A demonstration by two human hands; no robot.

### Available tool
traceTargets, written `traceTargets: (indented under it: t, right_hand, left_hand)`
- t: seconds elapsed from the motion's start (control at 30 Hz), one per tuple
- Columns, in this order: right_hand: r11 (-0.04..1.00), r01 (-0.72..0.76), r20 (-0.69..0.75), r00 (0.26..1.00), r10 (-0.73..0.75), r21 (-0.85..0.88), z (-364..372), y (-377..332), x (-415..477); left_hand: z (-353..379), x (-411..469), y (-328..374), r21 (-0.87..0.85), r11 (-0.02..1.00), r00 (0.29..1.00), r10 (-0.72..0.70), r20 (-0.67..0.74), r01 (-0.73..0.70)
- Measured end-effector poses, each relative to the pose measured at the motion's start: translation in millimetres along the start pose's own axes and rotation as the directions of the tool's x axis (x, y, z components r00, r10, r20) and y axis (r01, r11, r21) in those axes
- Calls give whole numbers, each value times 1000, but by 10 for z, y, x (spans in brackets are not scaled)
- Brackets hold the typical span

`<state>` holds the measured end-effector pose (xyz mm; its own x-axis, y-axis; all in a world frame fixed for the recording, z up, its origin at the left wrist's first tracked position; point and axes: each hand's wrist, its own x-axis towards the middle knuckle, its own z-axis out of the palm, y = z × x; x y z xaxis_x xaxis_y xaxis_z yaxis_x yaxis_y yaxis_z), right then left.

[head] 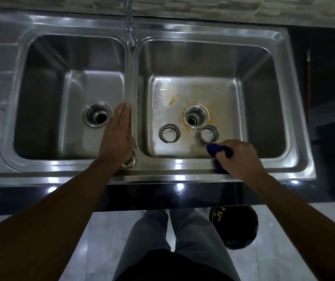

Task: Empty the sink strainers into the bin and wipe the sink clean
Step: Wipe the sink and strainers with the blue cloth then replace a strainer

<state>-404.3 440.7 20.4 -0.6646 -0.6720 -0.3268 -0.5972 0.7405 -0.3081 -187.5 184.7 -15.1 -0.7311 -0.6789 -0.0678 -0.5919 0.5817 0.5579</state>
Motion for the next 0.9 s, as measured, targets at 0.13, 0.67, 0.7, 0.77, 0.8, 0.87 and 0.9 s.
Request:
traceTargets:
  t: [0.13, 0.67, 0.7, 0.77, 0.8, 0.87, 0.9]
  right_hand:
    - [999, 47, 172, 984, -43, -15, 80, -251, 115]
    - [891, 136, -31, 990, -136, 433, 590, -1093, 1572]
    - [902, 170, -106, 985, -139, 397, 613, -1102, 1778]
    - [908, 208, -155, 975, -162, 363, 678, -1182, 2193]
    - [912, 243, -143, 968, -206, 331, 765, -1257, 2398]
    - [917, 337, -25, 940, -340, 213, 1044, -1433, 2704]
    - [921, 371, 49, 924, -379, 122, 1221, -1506, 2785]
  left_hand:
    - [-34, 181, -4, -12, 1000, 1000, -18, 20, 19]
    - [157, 1355, 132, 55, 998, 995, 29, -94, -24]
    - [229, 1388, 174, 126, 992, 995, 23, -95, -11]
    - [336, 1403, 192, 254, 967, 995, 18, -99, 8]
    - [357, 1405, 177, 273, 962, 994, 16, -108, 15]
    - [350, 1424, 161, 258, 966, 992, 17, -125, 16]
    - [343, 1432, 166, 252, 968, 992, 23, -127, 10]
